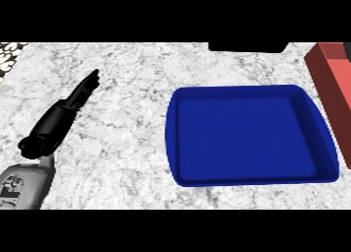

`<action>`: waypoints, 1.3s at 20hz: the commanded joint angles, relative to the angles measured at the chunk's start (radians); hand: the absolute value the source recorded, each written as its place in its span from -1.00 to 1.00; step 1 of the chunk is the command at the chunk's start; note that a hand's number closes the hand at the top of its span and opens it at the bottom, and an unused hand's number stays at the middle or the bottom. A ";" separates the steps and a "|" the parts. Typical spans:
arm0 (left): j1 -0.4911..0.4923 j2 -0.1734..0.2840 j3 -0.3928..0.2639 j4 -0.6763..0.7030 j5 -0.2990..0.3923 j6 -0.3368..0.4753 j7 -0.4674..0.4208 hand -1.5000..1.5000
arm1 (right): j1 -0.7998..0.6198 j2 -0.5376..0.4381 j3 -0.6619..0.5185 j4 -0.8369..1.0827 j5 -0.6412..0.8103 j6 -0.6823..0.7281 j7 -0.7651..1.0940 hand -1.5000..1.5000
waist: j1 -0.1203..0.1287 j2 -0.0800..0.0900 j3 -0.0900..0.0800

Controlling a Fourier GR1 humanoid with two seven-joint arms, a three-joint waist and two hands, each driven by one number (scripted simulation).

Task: Pick the cupcake from the tray and place it in the cardboard box

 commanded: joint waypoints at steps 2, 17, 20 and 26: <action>0.017 -0.014 -0.003 0.000 -0.011 0.006 -0.007 0.00 | 0.002 -0.075 -0.050 0.095 -0.006 -0.086 -0.011 1.00 | -0.011 -0.003 0.000; -0.032 -0.045 -0.005 -0.004 -0.040 0.040 0.032 0.00 | 0.053 -0.321 -0.174 0.338 -0.148 0.365 -0.231 1.00 | -0.016 -0.004 0.002; 0.014 -0.028 0.001 -0.035 -0.021 0.011 0.022 0.00 | 0.112 -0.335 -0.157 0.384 -0.133 0.432 -0.246 1.00 | -0.006 -0.002 0.002; 0.012 -0.007 0.030 0.027 -0.001 -0.027 -0.040 0.00 | 0.162 -0.368 -0.210 0.376 -0.210 0.553 -0.429 -1.00 | -0.017 -0.003 0.002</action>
